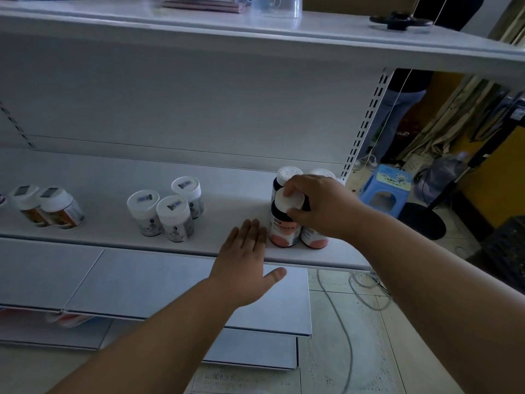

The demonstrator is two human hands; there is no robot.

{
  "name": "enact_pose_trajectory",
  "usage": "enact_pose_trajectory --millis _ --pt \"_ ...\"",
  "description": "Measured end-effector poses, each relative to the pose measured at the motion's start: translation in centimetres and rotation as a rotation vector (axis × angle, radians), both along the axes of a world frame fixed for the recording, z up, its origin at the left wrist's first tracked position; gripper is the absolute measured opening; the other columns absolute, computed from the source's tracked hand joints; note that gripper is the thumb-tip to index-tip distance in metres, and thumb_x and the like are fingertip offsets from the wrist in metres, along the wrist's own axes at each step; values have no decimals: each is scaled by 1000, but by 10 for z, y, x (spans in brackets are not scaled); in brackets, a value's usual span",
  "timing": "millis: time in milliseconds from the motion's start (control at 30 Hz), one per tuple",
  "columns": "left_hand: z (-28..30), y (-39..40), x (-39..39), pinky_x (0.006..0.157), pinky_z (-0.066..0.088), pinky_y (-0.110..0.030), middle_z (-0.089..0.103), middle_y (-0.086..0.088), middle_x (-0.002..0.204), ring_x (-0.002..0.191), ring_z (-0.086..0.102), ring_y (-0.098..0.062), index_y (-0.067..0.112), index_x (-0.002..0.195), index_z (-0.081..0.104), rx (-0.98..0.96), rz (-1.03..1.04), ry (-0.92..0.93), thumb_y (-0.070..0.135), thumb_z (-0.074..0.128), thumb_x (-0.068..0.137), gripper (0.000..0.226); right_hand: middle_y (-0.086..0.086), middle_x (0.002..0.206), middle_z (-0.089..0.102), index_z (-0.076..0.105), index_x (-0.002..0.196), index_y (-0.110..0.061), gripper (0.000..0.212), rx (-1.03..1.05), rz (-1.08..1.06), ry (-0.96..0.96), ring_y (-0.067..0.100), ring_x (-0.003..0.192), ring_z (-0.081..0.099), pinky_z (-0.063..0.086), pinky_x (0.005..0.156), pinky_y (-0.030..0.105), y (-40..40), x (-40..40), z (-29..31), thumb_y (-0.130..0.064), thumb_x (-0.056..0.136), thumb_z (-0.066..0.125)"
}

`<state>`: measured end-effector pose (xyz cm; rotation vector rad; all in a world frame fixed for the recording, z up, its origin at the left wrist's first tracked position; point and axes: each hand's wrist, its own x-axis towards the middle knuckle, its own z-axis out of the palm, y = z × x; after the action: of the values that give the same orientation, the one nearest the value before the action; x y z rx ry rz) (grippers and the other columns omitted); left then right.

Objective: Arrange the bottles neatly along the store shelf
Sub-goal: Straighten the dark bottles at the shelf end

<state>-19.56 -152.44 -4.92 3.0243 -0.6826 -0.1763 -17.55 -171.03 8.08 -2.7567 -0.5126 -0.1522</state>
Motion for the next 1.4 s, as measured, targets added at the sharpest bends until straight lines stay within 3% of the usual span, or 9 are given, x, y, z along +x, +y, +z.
enact_pose_trajectory --millis 133,367,600,900,1033,1167,1267,1333,1400 --pt "-1 1 0 122 -7 -42 -15 -9 164 150 -17 -23 13 156 -10 19 -17 -3 84 -8 73 109 -9 99 57 59 112 -26 30 33 -17 -6 12 85 50 33 60 12 -5 0 -4 -26 83 66" --pt "0 -1 2 121 -11 -39 -18 -7 164 150 -19 -21 15 156 -11 38 -6 5 87 -11 66 115 -2 122 59 60 116 -21 41 38 17 -81 18 112 49 33 87 23 -13 -5 -6 -31 78 73" --pt "2 -1 2 120 -13 -37 -18 -7 164 150 -18 -21 14 156 -12 47 -2 11 89 -11 64 118 3 123 58 63 115 -18 37 41 -219 -197 30 118 45 36 96 37 -30 -27 -20 -30 80 70" --pt "-3 0 0 122 -8 -41 -13 -9 164 151 -16 -23 11 156 -8 -1 -13 -3 87 -16 61 122 7 124 52 53 116 -19 29 164 -394 -129 28 99 53 44 80 36 -22 -35 -40 -25 89 62" --pt "6 3 0 122 -6 -39 -11 -8 165 151 -13 -22 11 157 -5 -23 -7 44 90 7 74 115 1 121 51 52 113 -23 28 236 -409 -119 25 96 52 45 77 35 -22 -48 -30 -25 87 63" --pt "29 8 -17 119 16 -30 22 -1 161 148 18 -19 15 155 20 -437 115 82 67 49 88 89 -6 110 55 55 106 -29 23 344 -404 -162 17 86 56 48 70 33 -22 -70 -9 -27 85 64" --pt "49 7 -48 103 33 -20 49 16 134 126 45 -3 28 139 46 -816 108 25 52 66 85 62 -9 100 61 56 98 -32 18 543 -385 -118 12 79 60 51 67 27 -25 -81 10 -24 85 65" --pt "65 1 -67 100 39 -18 52 26 127 119 48 9 37 134 46 -969 62 99 54 67 82 59 -7 95 65 59 94 -32 18 710 -341 -8 13 80 63 53 71 24 -28 -84 21 -22 83 68" --pt "77 -8 -79 98 44 -22 57 27 125 117 53 6 44 133 44 -1105 66 249 53 71 81 60 -3 93 69 63 94 -27 18 859 -240 117 19 86 65 54 81 34 -29 -85 27 -20 79 69"
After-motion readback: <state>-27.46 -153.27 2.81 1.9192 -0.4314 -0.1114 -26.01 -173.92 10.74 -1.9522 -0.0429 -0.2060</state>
